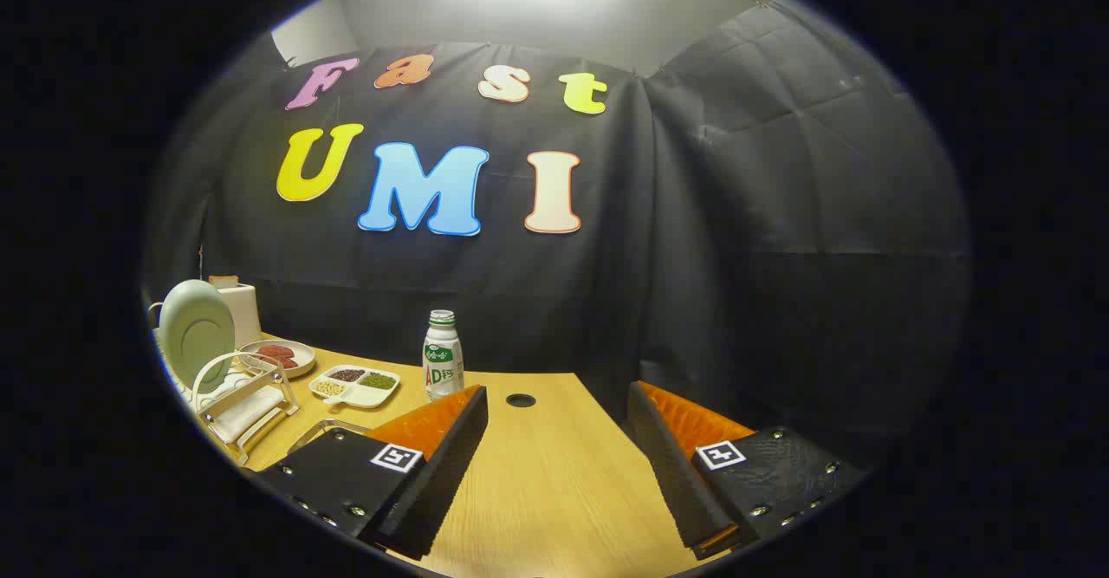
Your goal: Take the plate from the dish rack, then take the spoon from the basket and place it into the plate.
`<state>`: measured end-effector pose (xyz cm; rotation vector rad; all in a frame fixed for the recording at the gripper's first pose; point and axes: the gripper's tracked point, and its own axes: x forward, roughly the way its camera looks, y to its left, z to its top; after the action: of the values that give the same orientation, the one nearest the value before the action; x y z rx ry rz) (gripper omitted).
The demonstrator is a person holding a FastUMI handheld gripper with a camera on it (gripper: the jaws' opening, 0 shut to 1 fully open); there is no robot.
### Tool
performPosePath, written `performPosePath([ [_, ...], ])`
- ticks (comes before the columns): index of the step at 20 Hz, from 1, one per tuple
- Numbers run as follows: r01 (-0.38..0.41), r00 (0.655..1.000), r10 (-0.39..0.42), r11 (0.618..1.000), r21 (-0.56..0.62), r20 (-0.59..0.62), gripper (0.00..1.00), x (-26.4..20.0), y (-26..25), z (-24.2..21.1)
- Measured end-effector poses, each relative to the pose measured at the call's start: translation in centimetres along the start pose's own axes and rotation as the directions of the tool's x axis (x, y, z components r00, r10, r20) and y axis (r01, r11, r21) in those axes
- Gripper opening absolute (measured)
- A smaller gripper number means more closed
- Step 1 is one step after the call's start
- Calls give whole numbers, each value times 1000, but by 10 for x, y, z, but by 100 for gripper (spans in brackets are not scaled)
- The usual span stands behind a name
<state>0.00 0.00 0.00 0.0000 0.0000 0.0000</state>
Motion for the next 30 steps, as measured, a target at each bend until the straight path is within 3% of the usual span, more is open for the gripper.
performPosePath([
  [4,23,1000,-23,1000,10,5,99,-60,21,61],
  [7,4,1000,-4,999,54,6,99,-92,65,94],
  [11,-85,996,83,992,92,21,99,-112,140,129],
  [16,-221,975,219,970,105,31,99,-104,241,148],
  [23,-337,933,352,928,160,-75,99,-70,354,122],
  [28,-327,912,364,924,198,-189,99,-43,393,88],
  [30,-322,889,375,920,223,-264,99,-34,405,65],
])
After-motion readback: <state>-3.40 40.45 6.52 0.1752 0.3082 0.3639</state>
